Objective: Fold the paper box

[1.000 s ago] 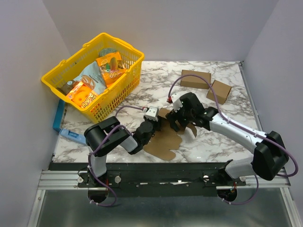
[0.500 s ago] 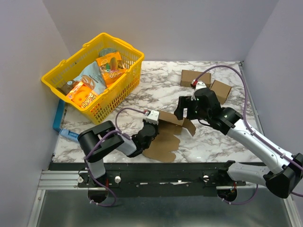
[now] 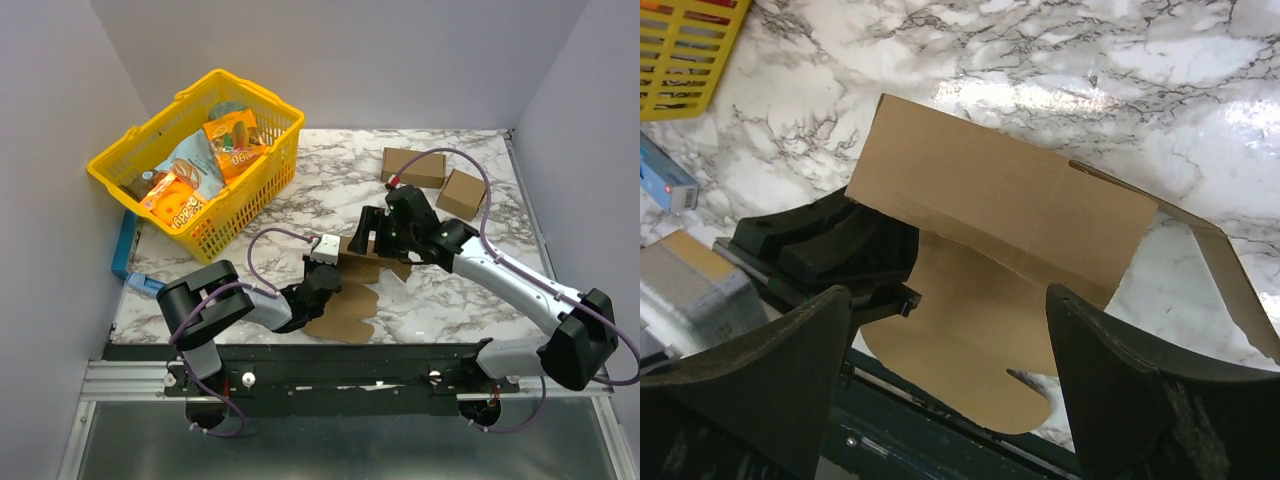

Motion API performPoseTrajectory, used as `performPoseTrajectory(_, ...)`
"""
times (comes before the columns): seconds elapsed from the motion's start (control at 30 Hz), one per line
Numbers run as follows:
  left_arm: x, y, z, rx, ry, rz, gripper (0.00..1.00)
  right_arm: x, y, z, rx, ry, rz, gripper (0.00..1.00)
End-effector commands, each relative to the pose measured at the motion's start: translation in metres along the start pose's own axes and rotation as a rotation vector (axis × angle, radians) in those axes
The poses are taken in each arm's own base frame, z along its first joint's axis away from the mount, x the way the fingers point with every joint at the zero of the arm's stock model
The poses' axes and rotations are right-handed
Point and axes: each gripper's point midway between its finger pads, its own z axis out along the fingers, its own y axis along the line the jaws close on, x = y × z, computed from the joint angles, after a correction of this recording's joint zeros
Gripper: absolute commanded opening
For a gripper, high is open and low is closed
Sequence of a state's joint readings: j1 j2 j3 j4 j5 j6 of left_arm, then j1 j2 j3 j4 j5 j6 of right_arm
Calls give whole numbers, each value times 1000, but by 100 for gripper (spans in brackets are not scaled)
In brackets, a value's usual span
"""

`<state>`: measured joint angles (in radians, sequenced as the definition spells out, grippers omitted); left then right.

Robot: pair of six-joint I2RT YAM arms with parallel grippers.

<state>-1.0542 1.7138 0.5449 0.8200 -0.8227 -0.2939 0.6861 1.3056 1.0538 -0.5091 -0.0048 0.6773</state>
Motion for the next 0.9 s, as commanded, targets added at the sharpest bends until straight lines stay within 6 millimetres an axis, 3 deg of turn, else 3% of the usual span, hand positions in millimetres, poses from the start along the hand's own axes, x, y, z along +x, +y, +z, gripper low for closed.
performPoseTrajectory(0.0, 23, 21, -6, -81, 60, 79, 4, 4, -4, 14, 22, 6, 37, 86)
performPoseTrajectory(0.27, 24, 20, -7, -82, 60, 71, 3, 6, -34, 31, 110, 9, 64, 86)
performPoseTrajectory(0.57, 26, 19, -8, -83, 61, 74, 2, 7, -41, 49, 102, 28, 106, 89)
performPoseTrajectory(0.87, 27, 12, -8, -69, 63, 83, 2, 13, -19, 53, -54, 64, 188, 87)
